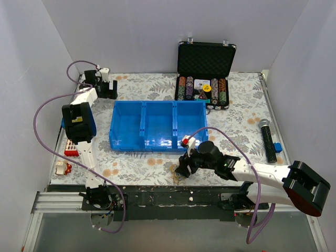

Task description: Untangle the cables

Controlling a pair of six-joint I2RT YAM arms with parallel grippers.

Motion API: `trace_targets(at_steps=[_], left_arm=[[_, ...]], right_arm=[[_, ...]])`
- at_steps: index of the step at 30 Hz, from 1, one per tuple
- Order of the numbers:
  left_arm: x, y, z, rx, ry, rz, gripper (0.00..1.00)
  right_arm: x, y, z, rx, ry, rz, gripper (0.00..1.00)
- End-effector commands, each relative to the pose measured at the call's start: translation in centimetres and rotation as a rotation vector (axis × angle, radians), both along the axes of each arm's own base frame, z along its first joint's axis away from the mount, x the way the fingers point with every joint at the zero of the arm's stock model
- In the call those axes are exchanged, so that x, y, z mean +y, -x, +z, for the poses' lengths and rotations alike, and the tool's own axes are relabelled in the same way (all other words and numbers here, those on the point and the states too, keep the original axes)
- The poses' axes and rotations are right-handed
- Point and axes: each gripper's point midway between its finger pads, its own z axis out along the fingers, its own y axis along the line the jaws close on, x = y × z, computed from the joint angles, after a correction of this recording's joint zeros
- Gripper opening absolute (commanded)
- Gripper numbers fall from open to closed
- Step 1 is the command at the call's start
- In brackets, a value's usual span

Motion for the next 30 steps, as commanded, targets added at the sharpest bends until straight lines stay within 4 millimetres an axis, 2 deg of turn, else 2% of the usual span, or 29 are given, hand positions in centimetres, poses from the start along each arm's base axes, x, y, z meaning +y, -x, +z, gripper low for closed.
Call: trace_targets(at_steps=[1,3,8,13,15,17,19,24,30], left_arm=[[-1.2,-0.4,0.9,-0.044,0.002,-0.115,0.96],[-1.9,0.0,0.3,-0.035,0.025,-0.157,0.87],[-3.4,1.3,-0.4,-0.029,0.062,-0.242,0.54],[-3.1,2.0,-1.7,-0.004,0.036,-0.255,0.5],[-3.1,2.1,-1.6,-0.006,0.031,-0.253,0.36],[-3.0,1.9,-0.9,-0.02,0.03,-0.244,0.16],[-3.1,1.9,0.2,-0.036,0.031,-0.243,0.0],[-3.7,2.6,5.2,-0.104,0.045,-0.258,0.0],[-3.6,4.1,12.3,-0.214,0.042,-0.265,0.0]], right_arm=[[1.1,-0.7,1.8,-0.028,-0.031,-0.004,0.69],[1.2,-0.7,1.9,-0.025,-0.033,-0.004,0.69],[1.0,-0.8,1.7,-0.021,-0.023,-0.014,0.68],[0.8,-0.8,1.6,-0.016,-0.017,-0.019,0.68],[0.8,-0.7,1.6,-0.013,-0.016,-0.021,0.66],[0.7,-0.8,1.5,-0.014,-0.012,-0.024,0.66],[0.7,-0.9,1.5,-0.015,-0.011,-0.027,0.66],[0.8,-0.9,1.6,-0.021,-0.01,-0.025,0.64],[0.7,-0.9,1.6,-0.031,-0.007,-0.021,0.61]])
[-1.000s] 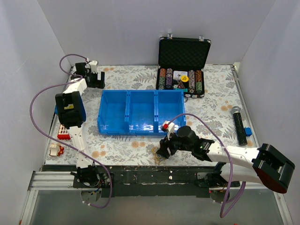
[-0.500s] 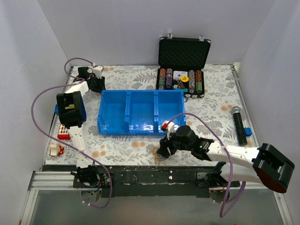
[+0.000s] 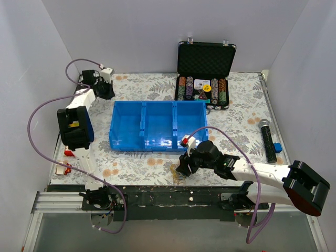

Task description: Untangle the cables

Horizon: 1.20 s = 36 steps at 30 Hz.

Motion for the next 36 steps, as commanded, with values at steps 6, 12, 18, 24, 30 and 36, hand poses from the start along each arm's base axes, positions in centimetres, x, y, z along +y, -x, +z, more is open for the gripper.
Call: trace_targets(at_steps=[6,12,18,24,30,36], left_arm=[[-0.4,1.9,19.9,-0.368,0.026,-0.035,0.0],[-3.3,6.6,26.4,-0.473,0.088,-0.15,0.0],[-5.8,11.6,27.4,-0.472,0.152,-0.22,0.0],[-7.3,15.5,23.4,-0.41,0.134,-0.233,0.0],[-7.9,16.8,19.2,-0.335,0.117,-0.208,0.0],[-8.0,16.3,16.1,-0.3,0.096,-0.148,0.0]], right_arm=[[0.8,-0.8,1.9,-0.059,-0.042,-0.001,0.59],[0.6,-0.7,1.8,-0.063,-0.048,-0.004,0.59],[0.4,-0.4,1.6,-0.055,-0.059,-0.009,0.59],[0.2,-0.4,1.8,-0.058,-0.066,-0.014,0.59],[0.0,-0.4,1.6,-0.056,-0.064,-0.02,0.58],[0.0,-0.3,1.5,-0.048,-0.066,-0.027,0.58]])
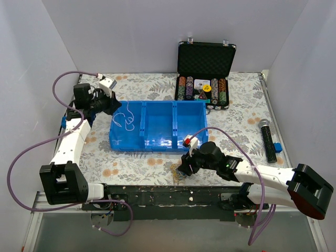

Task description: Untangle the cables

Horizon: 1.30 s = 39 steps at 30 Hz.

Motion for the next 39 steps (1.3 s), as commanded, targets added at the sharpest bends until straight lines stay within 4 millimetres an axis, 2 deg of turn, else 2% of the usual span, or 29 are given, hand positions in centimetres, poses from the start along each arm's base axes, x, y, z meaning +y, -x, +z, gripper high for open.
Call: trace_targets(at_steps=[1,3,4,8,11,14,16,19,22,26,29,31,39], left_arm=[[0.2,-0.5,-0.2,-0.038,-0.034,0.061,0.03],[-0.1,-0.5,-1.2,-0.016,-0.043,0.063,0.13],[-1.3,-0.2,-1.5,-0.008,-0.042,0.032,0.17],[-3.7,0.2,-2.1,0.028,-0.02,-0.01,0.28],[-4.9,0.4,-2.1,0.042,-0.014,-0.028,0.56],[-5.0,0.1,-0.9,0.024,-0.01,-0.022,0.66],[-5.8,1.0,0.5,0.009,0.003,-0.09,0.68],[-8.3,4.6,1.8,-0.016,0.022,-0.267,0.7],[-11.7,9.7,1.1,-0.018,0.029,-0.468,0.72],[-16.5,16.3,-0.8,0.023,0.028,-0.691,0.73],[-19.2,19.4,-3.1,0.112,0.017,-0.776,0.73],[-20.2,20.3,-4.7,0.163,0.006,-0.796,0.72],[-21.8,20.2,-9.4,0.434,0.059,-0.67,0.66]], right_arm=[[0.4,-0.2,1.0,-0.023,-0.043,-0.007,0.58],[0.3,-0.2,1.0,-0.023,-0.046,-0.012,0.58],[0.3,-0.2,0.9,-0.022,-0.046,-0.014,0.58],[0.3,-0.3,1.0,-0.024,-0.048,-0.017,0.58],[0.2,-0.3,1.0,-0.023,-0.048,-0.019,0.59],[0.2,-0.2,1.3,-0.028,-0.057,-0.021,0.59],[0.0,-0.1,1.6,-0.03,-0.068,-0.025,0.59],[-0.1,-0.1,2.2,-0.044,-0.09,-0.027,0.59],[-0.2,0.0,2.5,-0.052,-0.105,-0.024,0.57],[-0.5,0.1,2.7,-0.047,-0.114,-0.044,0.54],[-1.1,0.1,2.6,-0.043,-0.124,-0.069,0.54],[-1.4,0.1,2.8,-0.052,-0.135,-0.078,0.55],[-1.7,0.2,2.9,-0.055,-0.143,-0.089,0.56]])
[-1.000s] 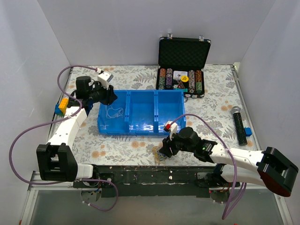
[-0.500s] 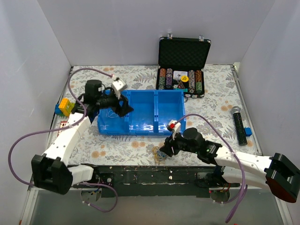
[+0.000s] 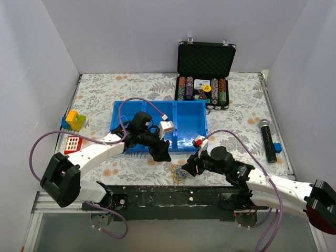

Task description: Untangle the cables

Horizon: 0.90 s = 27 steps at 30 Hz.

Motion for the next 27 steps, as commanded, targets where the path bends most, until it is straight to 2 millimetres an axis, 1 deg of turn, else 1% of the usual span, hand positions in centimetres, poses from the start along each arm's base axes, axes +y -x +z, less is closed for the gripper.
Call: trace_targets(at_steps=[1,5,10,18,21,24,27], left_arm=[[-1.0,-0.2,-0.4,0.112,0.015,0.083,0.66],[-2.0,0.8,-1.0,0.215,0.017,0.096,0.67],[-2.0,2.1,-3.1,0.251,-0.011,0.1,0.67],[-1.6,1.8,-5.8,0.204,-0.084,0.119,0.64],[-1.8,1.3,-6.1,0.194,-0.086,0.132,0.62],[-2.0,1.1,-6.3,0.204,-0.089,0.139,0.57],[-2.2,1.3,-6.4,0.224,-0.089,0.13,0.53]], right_arm=[[0.0,-0.1,0.4,-0.008,-0.021,-0.015,0.56],[-0.3,-0.1,0.2,-0.009,-0.017,-0.022,0.56],[-0.5,0.0,0.2,-0.012,-0.019,-0.023,0.56],[-0.6,-0.1,0.9,-0.027,-0.038,-0.028,0.56],[-0.6,-0.1,0.9,-0.024,-0.042,-0.034,0.56],[-0.6,0.1,1.0,-0.021,-0.048,-0.029,0.56],[-0.7,0.0,1.1,-0.021,-0.052,-0.035,0.56]])
